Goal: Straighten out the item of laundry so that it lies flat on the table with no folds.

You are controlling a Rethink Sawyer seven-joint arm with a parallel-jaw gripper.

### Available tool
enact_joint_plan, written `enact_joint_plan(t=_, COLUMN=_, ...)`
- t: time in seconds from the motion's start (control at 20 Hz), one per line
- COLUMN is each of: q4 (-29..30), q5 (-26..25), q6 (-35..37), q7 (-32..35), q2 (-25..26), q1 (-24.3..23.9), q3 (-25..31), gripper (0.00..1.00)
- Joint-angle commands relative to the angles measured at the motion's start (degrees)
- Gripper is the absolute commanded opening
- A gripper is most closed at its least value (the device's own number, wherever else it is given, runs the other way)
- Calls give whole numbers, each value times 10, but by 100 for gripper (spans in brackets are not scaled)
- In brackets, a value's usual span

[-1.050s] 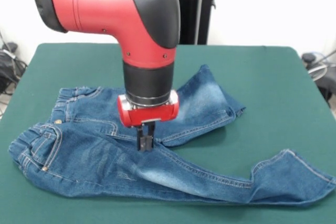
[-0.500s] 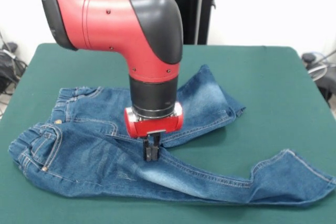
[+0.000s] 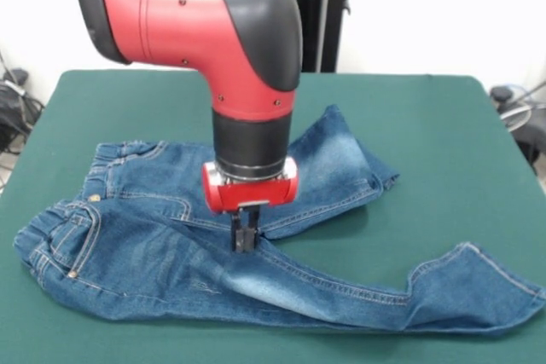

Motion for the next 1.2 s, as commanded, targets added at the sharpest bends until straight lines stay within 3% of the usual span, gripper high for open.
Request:
enact_joint_plan(t=0.05, q4=80, q5=39, q6=-17, q7=179, q2=-44, q1=24, q3=-26, gripper=0)
enact_joint_plan(t=0.35, q4=117, q5=55, q6=-26, q7=173, q2=-64, q1=36, q3=-36, gripper=0)
enact_joint_plan(t=1.2, q4=53, q5=101, q6=-56, q7=149, q2=5, q1=62, q3=-56, gripper=0)
